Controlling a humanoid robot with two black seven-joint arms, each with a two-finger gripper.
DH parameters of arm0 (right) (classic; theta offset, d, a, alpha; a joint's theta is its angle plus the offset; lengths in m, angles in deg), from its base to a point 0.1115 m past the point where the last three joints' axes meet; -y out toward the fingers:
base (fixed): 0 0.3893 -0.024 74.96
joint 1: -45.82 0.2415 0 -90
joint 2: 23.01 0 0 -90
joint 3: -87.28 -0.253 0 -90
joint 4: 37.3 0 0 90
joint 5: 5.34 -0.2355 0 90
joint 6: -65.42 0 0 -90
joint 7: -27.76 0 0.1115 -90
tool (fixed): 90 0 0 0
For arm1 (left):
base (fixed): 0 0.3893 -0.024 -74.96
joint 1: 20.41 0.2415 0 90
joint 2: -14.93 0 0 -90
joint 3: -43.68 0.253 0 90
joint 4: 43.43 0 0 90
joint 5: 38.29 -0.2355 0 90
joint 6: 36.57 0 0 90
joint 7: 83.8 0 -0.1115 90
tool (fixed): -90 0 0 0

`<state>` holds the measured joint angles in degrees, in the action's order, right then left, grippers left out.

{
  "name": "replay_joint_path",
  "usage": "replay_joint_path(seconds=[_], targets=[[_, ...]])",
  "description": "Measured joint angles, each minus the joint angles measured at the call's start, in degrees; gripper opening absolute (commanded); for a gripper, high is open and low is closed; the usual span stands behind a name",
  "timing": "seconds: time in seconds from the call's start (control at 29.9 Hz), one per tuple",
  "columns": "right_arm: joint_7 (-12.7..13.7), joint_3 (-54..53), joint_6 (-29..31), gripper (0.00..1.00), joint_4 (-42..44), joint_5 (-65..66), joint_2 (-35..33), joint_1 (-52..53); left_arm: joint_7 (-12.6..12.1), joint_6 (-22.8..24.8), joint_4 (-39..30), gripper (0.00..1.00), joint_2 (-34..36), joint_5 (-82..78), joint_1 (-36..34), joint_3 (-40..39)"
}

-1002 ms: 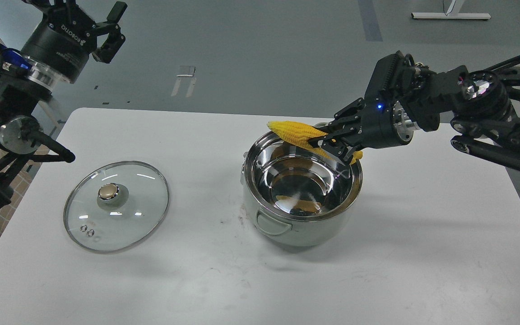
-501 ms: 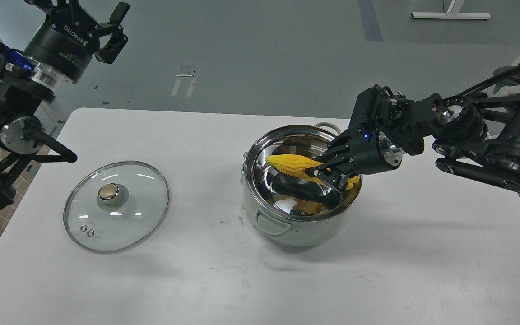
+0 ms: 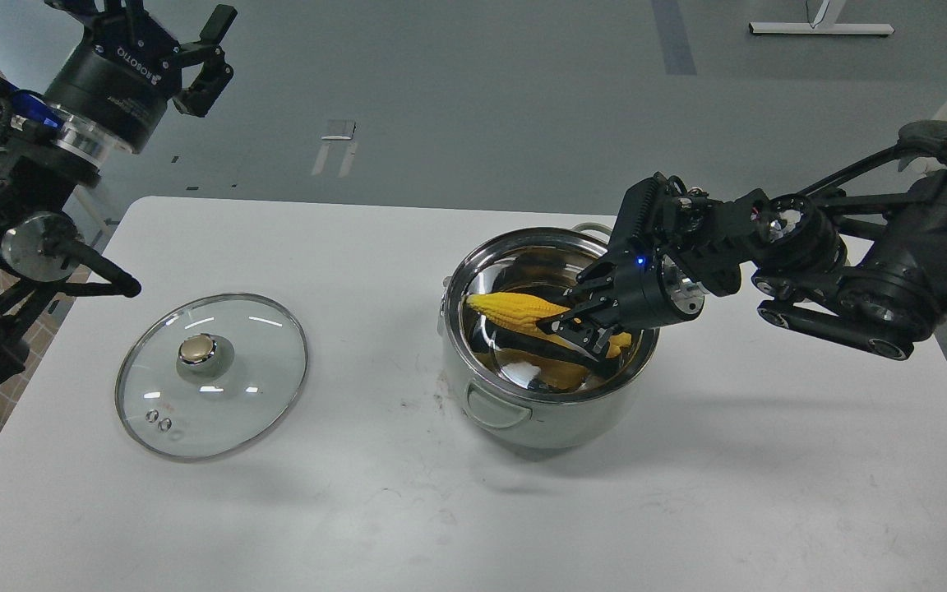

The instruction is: Open pot and put corn in

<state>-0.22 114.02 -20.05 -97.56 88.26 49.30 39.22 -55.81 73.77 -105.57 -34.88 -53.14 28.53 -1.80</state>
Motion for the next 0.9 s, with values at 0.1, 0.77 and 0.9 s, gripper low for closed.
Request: replay_joint_path(seconds=[0.1, 0.77, 0.9], targets=[[-0.01, 0.0, -0.15, 0.42, 0.11, 0.0, 0.01, -0.67, 0.0, 0.04, 0.0, 0.96, -0.1, 0.0, 0.0, -0.06], [-0.03, -0.37, -0.92, 0.96, 0.06, -1.19, -0.13, -1.07, 0.0, 0.06, 0.0, 0.96, -0.11, 0.0, 0.02, -0.14], [-0.01, -1.62, -0.97, 0.96, -0.02, -3.12, -0.5, 0.61, 0.01, 0.06, 0.0, 0.96, -0.11, 0.0, 0.02, -0.14]])
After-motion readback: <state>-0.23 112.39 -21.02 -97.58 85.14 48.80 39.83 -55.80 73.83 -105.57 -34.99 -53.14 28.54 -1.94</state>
